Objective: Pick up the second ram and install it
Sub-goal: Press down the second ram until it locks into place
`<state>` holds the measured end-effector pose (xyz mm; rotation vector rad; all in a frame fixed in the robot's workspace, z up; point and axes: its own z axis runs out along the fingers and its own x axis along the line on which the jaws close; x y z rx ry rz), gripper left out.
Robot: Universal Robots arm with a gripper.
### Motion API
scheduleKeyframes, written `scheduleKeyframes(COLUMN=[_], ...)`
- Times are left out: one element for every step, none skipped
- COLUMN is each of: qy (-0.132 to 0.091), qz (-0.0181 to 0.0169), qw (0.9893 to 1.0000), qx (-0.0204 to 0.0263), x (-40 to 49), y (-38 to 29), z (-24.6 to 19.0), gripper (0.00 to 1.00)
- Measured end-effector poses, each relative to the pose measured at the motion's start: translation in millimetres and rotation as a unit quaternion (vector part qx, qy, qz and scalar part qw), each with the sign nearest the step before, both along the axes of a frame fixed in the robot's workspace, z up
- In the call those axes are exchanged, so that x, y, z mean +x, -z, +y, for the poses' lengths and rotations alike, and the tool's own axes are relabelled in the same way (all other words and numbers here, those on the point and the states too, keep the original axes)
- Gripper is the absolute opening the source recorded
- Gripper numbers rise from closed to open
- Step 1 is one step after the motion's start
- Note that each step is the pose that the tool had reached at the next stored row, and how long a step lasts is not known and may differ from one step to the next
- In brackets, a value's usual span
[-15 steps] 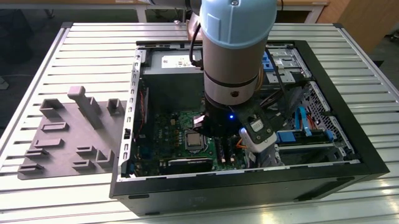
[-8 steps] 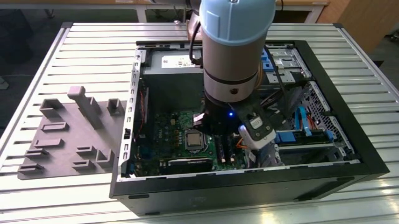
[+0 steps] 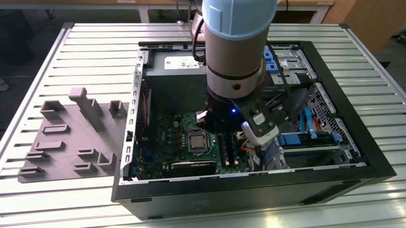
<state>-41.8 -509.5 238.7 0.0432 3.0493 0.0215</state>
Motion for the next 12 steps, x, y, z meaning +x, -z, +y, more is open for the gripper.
scheduleKeyframes(qy=[0.0, 0.0, 0.0, 0.0, 0.0, 0.0, 0.0, 0.0, 0.0, 0.0, 0.0, 0.0], qz=[0.0, 0.0, 0.0, 0.0, 0.0, 0.0, 0.0, 0.0, 0.0, 0.0, 0.0, 0.0], qw=[1.0, 1.0, 1.0, 1.0, 1.0, 1.0, 1.0, 1.0, 1.0, 1.0, 1.0, 1.0], qx=[0.0, 0.0001, 0.0001, 0.0001, 0.0001, 0.0001, 0.0001, 0.0, 0.0, 0.0001, 0.0001, 0.0001], x=[0.0, 0.0, 0.0, 0.0, 0.0, 0.0, 0.0, 0.0, 0.0, 0.0, 0.1, 0.1], y=[0.0, 0.1, 0.0, 0.1, 0.1, 0.1, 0.1, 0.1, 0.1, 0.1, 0.1, 0.1], z=[1.4, 2.8, 4.2, 5.7, 7.0, 8.5, 9.9, 11.2, 12.4, 13.3, 13.5, 13.5], gripper=[0.11, 0.11, 0.11, 0.11, 0.11, 0.11, 0.11, 0.11, 0.11, 0.11, 0.11, 0.11])
